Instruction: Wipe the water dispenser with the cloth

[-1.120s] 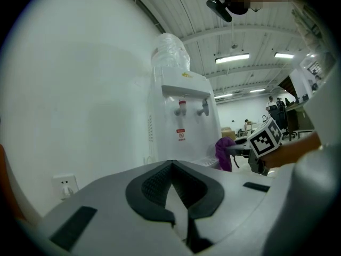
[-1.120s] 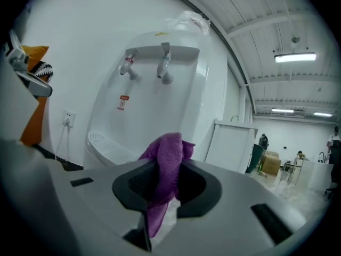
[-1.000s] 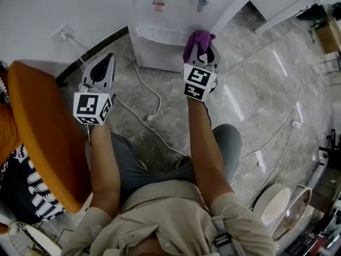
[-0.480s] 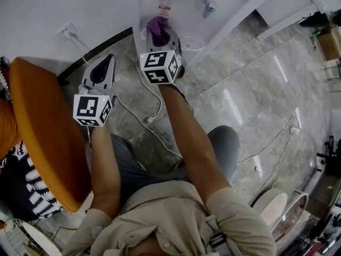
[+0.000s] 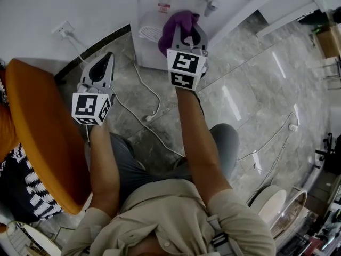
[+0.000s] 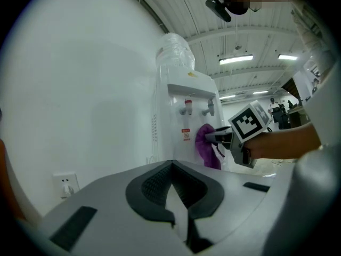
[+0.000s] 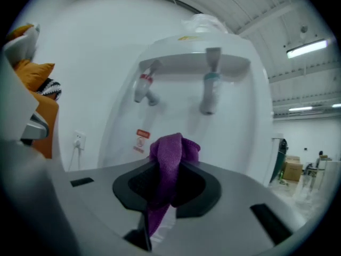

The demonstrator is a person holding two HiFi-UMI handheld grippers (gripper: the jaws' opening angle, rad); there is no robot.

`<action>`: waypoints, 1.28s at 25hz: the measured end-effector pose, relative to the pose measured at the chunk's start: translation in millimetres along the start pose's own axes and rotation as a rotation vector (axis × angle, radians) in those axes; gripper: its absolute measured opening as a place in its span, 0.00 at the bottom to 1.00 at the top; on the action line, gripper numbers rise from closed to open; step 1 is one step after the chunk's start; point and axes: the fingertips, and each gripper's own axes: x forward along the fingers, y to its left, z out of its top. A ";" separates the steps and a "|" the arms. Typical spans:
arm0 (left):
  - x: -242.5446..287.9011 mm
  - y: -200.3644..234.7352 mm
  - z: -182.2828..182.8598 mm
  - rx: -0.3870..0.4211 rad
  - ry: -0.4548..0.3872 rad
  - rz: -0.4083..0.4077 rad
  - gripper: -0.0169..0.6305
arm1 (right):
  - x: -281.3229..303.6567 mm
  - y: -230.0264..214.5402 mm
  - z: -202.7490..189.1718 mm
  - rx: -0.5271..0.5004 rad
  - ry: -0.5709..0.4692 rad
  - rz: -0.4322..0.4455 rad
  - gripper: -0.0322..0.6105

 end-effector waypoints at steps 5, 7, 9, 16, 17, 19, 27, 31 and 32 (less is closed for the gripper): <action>4.7 -2.8 -2.3 -0.002 0.000 -0.020 0.05 | -18.3 -57.5 -1.4 0.025 -0.010 -0.165 0.18; 5.4 -2.8 -3.5 -0.001 0.003 -0.024 0.05 | -18.8 -59.4 -2.3 0.020 -0.007 -0.171 0.18; 6.0 -2.3 -3.3 -0.001 0.003 -0.026 0.05 | -16.2 -54.7 -1.3 0.024 -0.005 -0.165 0.18; -0.4 3.4 -1.4 -0.005 -0.005 -0.017 0.05 | -2.3 -13.8 13.3 0.001 -0.032 -0.097 0.18; -1.2 4.6 -0.7 -0.006 -0.008 -0.014 0.05 | 0.7 -5.4 15.6 -0.006 -0.036 -0.080 0.18; -3.0 6.8 0.5 -0.008 -0.014 -0.010 0.05 | 8.1 16.4 19.6 -0.028 -0.040 -0.029 0.18; -10.1 11.1 4.9 -0.004 -0.021 0.004 0.05 | 27.6 70.6 28.0 -0.083 -0.029 0.118 0.18; -10.8 9.5 6.1 0.000 -0.021 0.006 0.05 | 23.5 63.4 28.7 -0.073 -0.036 0.107 0.17; -10.4 7.9 5.9 0.001 -0.020 0.004 0.05 | 22.0 60.4 29.1 -0.070 -0.039 0.098 0.17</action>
